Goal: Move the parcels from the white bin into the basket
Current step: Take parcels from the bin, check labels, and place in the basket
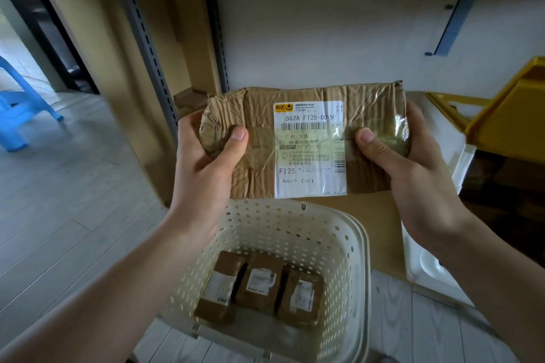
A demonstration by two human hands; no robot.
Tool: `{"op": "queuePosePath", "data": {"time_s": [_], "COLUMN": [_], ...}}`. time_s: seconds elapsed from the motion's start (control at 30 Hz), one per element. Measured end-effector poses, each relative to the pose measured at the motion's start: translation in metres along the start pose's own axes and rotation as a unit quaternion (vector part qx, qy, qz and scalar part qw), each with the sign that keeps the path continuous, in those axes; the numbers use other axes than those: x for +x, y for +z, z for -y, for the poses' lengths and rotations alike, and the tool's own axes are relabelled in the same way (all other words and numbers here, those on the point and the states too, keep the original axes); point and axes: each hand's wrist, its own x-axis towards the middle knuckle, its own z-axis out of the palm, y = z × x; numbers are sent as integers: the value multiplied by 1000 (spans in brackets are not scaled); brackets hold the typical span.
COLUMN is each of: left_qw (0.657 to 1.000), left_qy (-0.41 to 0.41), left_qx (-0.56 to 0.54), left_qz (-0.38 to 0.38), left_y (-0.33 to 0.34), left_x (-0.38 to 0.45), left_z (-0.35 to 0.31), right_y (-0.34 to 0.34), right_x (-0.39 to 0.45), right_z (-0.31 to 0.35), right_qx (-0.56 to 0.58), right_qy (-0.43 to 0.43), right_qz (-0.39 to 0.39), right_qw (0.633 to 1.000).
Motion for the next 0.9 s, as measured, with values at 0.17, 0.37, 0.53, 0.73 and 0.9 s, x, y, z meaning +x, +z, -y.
{"op": "queuePosePath", "data": {"time_s": [0.17, 0.37, 0.53, 0.73, 0.9], "left_qw": [1000, 999, 999, 989, 970], "left_qy": [2, 4, -40, -140, -217], "left_qx": [21, 42, 25, 39, 109], "left_qz": [7, 9, 5, -1, 8], "left_y": [-8, -14, -15, -27, -45], "left_x": [-1, -1, -1, 0, -1], "left_z": [3, 7, 12, 32, 61], "right_y": [0, 0, -4, -3, -3], "right_x": [-3, -7, -10, -19, -29], "right_z": [-5, -9, -12, -36, -64], "right_qx": [-15, -43, -48, -46, -91], "right_qy": [-2, -19, 9, 111, 197], "right_qz": [15, 28, 48, 53, 90], "right_qw": [1000, 999, 998, 991, 972]}}
